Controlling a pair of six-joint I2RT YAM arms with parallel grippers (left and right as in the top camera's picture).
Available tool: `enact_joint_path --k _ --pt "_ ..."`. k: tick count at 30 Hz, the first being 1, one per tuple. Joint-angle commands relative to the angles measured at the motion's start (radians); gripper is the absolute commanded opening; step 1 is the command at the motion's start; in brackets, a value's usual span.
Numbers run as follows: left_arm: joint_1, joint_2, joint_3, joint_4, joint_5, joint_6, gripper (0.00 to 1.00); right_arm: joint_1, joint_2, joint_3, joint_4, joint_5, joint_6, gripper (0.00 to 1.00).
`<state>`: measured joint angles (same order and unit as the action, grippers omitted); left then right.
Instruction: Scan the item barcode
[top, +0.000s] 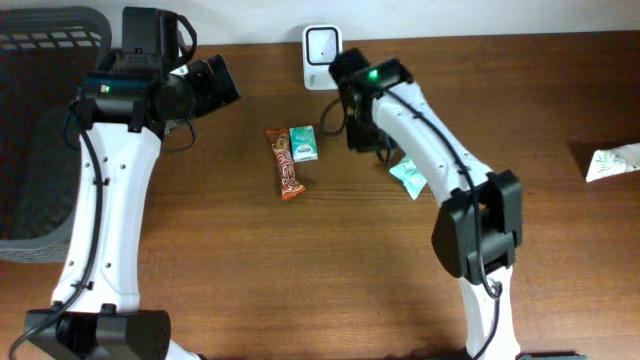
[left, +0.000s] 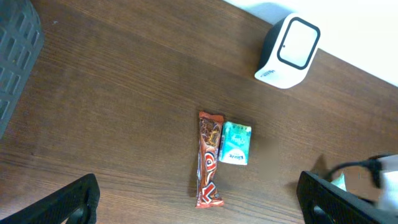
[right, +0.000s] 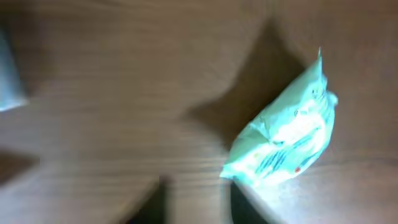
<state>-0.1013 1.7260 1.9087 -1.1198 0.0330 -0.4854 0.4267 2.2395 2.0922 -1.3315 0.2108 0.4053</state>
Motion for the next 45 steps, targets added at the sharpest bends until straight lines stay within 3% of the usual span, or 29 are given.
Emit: enact_joint_path --k 1,6,12,21,27,28,30,32,34,37,40,45 --pt "0.004 -0.006 0.005 -0.001 -0.004 0.020 0.99 -0.011 -0.011 0.090 -0.024 -0.035 -0.102 0.61" --pt "0.004 -0.006 0.005 0.000 -0.004 0.020 0.99 -0.011 -0.005 -0.066 0.045 0.176 0.106 0.66" --pt "0.004 -0.006 0.005 -0.001 -0.004 0.020 0.99 -0.017 -0.005 -0.323 0.215 0.322 0.129 0.66" --pt "0.004 -0.006 0.005 0.000 -0.004 0.020 0.99 -0.069 -0.003 -0.346 0.277 0.251 0.180 0.67" --pt "0.004 -0.006 0.005 -0.001 -0.004 0.020 0.99 -0.074 0.008 -0.479 0.372 0.215 0.180 0.67" --pt "0.004 -0.006 0.005 -0.001 -0.004 0.020 0.99 -0.075 0.008 -0.493 0.376 0.198 0.180 0.64" --pt "0.004 -0.006 0.005 0.000 -0.004 0.020 0.99 -0.075 0.005 -0.486 0.361 0.165 0.179 0.48" --pt "0.004 -0.006 0.005 0.000 -0.004 0.020 0.99 -0.075 -0.003 -0.436 0.325 0.124 0.179 0.32" --pt "0.004 -0.006 0.005 0.000 -0.004 0.020 0.99 -0.075 -0.015 -0.340 0.270 0.071 0.166 0.31" --pt "0.004 -0.006 0.005 0.000 -0.004 0.020 0.99 -0.075 -0.017 -0.172 0.218 -0.130 0.031 0.16" --pt "0.004 -0.006 0.005 0.000 -0.004 0.020 0.99 -0.076 -0.017 -0.075 0.230 -0.371 -0.040 0.17" --pt "0.004 -0.006 0.005 0.000 -0.004 0.020 0.99 -0.076 0.003 -0.158 0.316 -0.814 -0.130 0.17"
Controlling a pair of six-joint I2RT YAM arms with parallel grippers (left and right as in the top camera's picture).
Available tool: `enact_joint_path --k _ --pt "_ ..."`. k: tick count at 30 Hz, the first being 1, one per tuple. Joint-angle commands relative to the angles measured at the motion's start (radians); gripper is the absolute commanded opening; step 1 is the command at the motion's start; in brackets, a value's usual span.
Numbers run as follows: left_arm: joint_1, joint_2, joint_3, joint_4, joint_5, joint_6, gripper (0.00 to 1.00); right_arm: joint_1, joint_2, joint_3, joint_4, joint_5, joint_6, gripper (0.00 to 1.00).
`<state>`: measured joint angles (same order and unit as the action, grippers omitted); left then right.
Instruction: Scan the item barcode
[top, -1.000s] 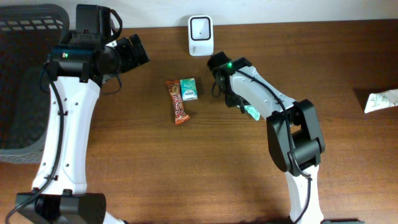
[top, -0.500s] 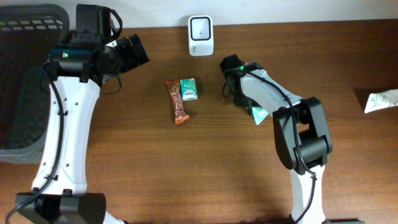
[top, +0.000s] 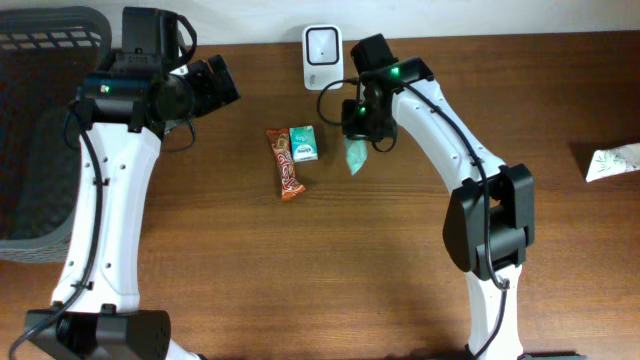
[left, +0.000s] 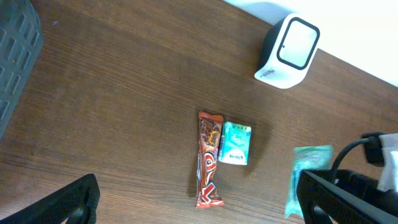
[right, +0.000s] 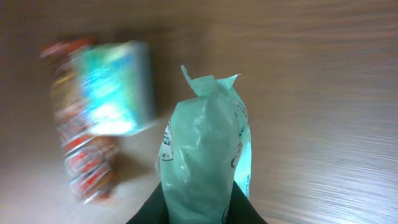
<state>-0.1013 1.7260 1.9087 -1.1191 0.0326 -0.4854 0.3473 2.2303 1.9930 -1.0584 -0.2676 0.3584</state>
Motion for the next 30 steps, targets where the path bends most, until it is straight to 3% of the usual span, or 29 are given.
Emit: enact_joint_path --k 1,4,6,9,13,16,19,23,30 --pt "0.004 -0.006 0.005 -0.001 -0.003 0.020 0.99 0.001 0.015 -0.114 0.097 -0.452 -0.093 0.18" --pt "0.004 -0.006 0.005 -0.001 -0.003 0.020 0.99 -0.024 0.015 -0.229 0.213 -0.568 -0.088 0.25" --pt "0.004 -0.006 0.005 -0.001 -0.003 0.020 0.99 -0.071 0.016 -0.302 0.237 -0.566 -0.070 0.25" --pt "0.004 -0.006 0.005 -0.002 -0.003 0.020 0.99 -0.135 0.015 -0.353 0.225 -0.519 -0.070 0.34" --pt "0.004 -0.006 0.005 -0.001 -0.003 0.020 0.99 -0.223 0.001 -0.304 0.142 -0.476 -0.072 0.40" --pt "0.004 -0.006 0.005 -0.001 -0.003 0.020 0.99 -0.239 -0.006 -0.216 0.051 -0.444 -0.101 0.51" --pt "0.004 -0.006 0.005 -0.001 -0.003 0.020 0.99 -0.215 -0.006 -0.181 -0.002 -0.375 -0.101 0.63" --pt "0.004 -0.006 0.005 -0.002 -0.003 0.020 0.99 -0.153 -0.001 -0.211 -0.005 -0.332 -0.096 0.64" --pt "0.004 -0.006 0.005 -0.002 -0.003 0.020 0.99 0.027 0.002 -0.222 -0.001 0.133 0.029 0.63"
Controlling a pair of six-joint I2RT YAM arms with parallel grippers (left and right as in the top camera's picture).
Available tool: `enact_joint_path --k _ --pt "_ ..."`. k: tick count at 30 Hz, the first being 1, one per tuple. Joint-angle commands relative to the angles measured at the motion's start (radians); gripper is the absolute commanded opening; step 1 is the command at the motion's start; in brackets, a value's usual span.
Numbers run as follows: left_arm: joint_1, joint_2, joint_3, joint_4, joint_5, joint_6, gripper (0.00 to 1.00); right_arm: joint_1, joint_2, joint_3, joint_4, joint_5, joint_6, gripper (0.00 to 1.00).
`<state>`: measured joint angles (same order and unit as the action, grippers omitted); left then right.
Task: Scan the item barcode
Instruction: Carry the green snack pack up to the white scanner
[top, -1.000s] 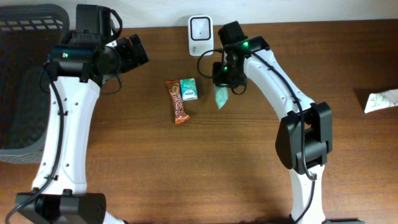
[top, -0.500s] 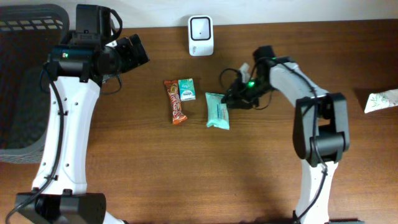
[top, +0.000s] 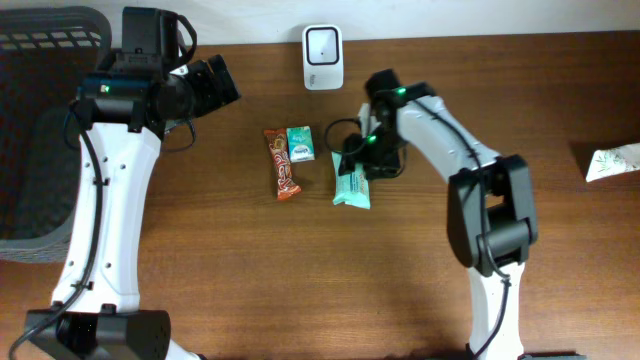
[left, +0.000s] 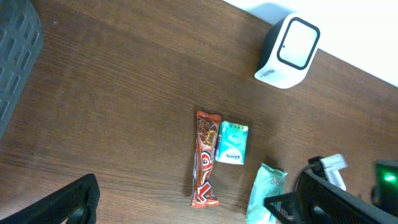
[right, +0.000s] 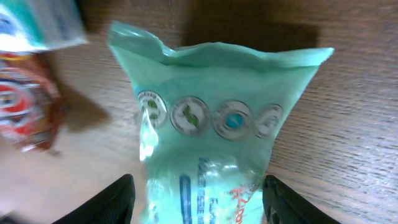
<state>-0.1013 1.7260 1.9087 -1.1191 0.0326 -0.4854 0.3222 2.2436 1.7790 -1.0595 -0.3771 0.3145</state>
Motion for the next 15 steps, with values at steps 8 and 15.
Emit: enact_joint_path --k 8,15 --pt "0.004 -0.006 0.005 -0.002 -0.003 0.020 0.99 0.124 -0.010 -0.008 0.039 0.375 0.126 0.32" --pt "0.004 -0.006 0.005 -0.001 -0.003 0.020 0.99 0.102 -0.010 0.129 0.077 0.400 0.098 0.04"
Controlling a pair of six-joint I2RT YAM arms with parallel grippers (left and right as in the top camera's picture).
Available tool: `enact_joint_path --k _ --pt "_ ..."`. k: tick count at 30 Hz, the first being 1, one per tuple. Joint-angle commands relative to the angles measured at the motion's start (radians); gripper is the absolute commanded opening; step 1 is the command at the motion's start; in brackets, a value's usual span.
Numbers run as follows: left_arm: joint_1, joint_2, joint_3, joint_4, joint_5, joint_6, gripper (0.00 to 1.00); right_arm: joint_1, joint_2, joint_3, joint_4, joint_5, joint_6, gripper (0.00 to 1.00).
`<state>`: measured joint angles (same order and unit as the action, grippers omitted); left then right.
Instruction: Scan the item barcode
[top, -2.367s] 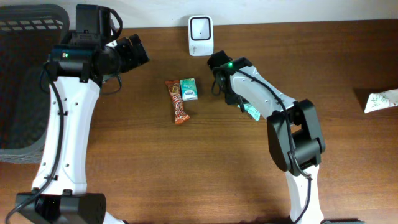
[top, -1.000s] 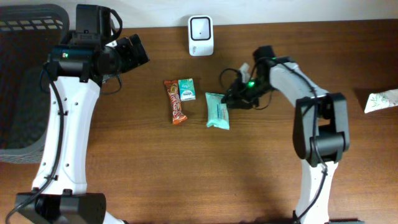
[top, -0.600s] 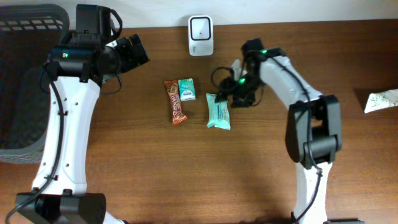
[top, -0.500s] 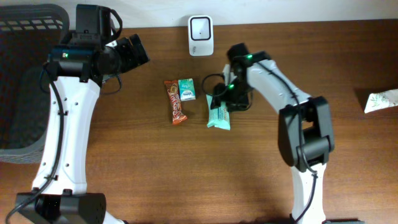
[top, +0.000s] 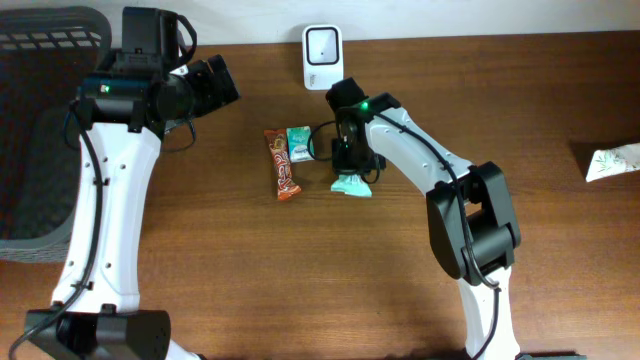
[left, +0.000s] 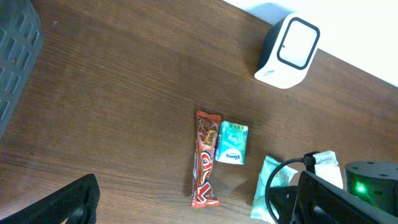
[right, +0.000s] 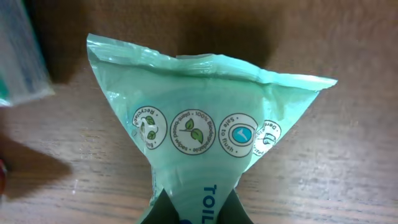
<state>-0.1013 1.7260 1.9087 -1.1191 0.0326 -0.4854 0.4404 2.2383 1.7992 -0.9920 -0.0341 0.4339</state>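
Observation:
A mint-green wipes pouch (right: 205, 130) is pinched at its lower end between my right gripper's (right: 196, 214) fingers, which are shut on it. In the overhead view the pouch (top: 352, 184) sits low over the table just under the right gripper (top: 350, 160). It is below the white barcode scanner (top: 322, 45) at the far edge. My left gripper (top: 222, 82) hangs open high at the left with nothing in it. From the left wrist view I see the scanner (left: 287, 51) and the pouch (left: 268, 186).
A brown-red candy bar (top: 284, 163) and a small teal packet (top: 298, 142) lie just left of the pouch. A dark grey basket (top: 40, 130) fills the left edge. Another white-green packet (top: 612, 160) lies at the right edge.
My right gripper was open over the pouch, which lay flat on the table. Now it is shut on the pouch and sits slightly further left and back. The left arm has not moved.
At first the pouch lay on the table to the right of my right gripper. Then the gripper held it hanging, closer to the scanner. Later the pouch lay flat beside the small teal packet with the gripper open. Now the gripper grips it again.

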Motion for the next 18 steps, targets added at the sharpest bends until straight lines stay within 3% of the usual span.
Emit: enact_joint_path --k 1,5,10,18 --pt "0.004 -0.006 0.005 -0.001 -0.003 0.020 0.99 -0.020 -0.005 0.149 0.023 0.072 -0.042 0.04" --pt "0.004 -0.006 0.005 -0.001 -0.003 0.020 0.99 -0.024 -0.005 0.285 0.270 0.104 -0.231 0.04" --pt "0.004 -0.006 0.005 -0.001 -0.003 0.020 0.99 -0.024 0.038 0.274 0.665 0.126 -0.277 0.04" --pt "0.004 -0.006 0.005 -0.001 -0.003 0.020 0.99 -0.043 0.159 0.274 0.841 0.126 -0.269 0.04"
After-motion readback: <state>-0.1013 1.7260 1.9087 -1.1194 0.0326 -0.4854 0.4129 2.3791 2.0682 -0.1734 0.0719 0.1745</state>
